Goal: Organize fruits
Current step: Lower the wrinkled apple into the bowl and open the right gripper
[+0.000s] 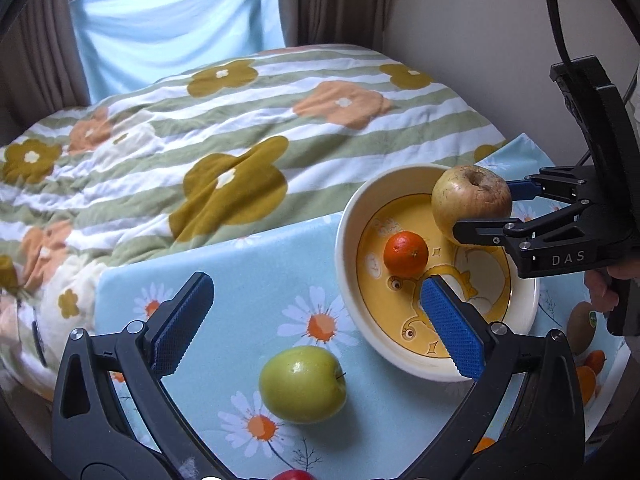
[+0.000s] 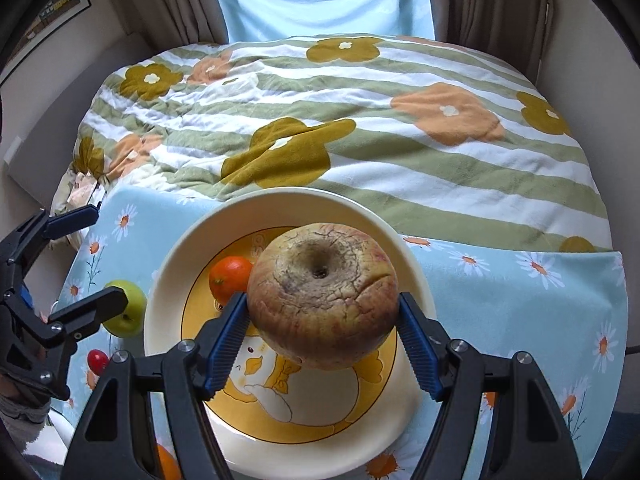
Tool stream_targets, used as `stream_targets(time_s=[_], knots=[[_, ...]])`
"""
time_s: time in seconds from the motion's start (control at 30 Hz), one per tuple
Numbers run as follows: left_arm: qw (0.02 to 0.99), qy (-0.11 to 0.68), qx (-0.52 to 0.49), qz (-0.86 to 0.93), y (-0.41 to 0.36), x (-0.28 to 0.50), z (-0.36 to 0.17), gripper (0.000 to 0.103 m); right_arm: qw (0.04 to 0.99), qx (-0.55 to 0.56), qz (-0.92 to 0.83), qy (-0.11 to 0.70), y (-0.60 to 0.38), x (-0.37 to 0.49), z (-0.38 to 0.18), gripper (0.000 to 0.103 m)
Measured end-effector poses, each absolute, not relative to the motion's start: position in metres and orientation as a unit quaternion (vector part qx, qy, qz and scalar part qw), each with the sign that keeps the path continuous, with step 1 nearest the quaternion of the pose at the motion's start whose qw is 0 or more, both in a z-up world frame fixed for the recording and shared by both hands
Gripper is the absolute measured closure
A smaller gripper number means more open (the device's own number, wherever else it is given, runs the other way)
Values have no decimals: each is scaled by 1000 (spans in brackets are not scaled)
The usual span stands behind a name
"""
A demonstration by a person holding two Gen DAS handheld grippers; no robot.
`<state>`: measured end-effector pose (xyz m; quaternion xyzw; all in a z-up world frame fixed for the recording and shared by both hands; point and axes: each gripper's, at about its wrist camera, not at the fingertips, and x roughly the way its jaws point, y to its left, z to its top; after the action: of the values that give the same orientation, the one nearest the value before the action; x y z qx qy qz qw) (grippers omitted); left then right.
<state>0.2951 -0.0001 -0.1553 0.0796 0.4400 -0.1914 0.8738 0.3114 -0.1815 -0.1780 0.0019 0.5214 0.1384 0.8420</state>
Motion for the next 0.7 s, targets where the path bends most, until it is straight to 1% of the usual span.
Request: stream_targets(time_s=[0.33, 0.4, 0.43, 0.7], knots=[[880, 437, 65, -173, 14, 290, -153, 0, 843, -36, 136, 519, -170, 316, -184, 33], [882, 436, 64, -171, 15, 289, -150, 0, 849, -35, 138, 508, -170, 312, -182, 15], [882, 435, 63, -170, 16, 288, -149, 0, 852, -33, 140, 503, -169, 310, -180, 0], [885, 429, 67, -167, 21, 284, -139, 0, 849, -26, 133, 510, -170, 302, -171, 0]])
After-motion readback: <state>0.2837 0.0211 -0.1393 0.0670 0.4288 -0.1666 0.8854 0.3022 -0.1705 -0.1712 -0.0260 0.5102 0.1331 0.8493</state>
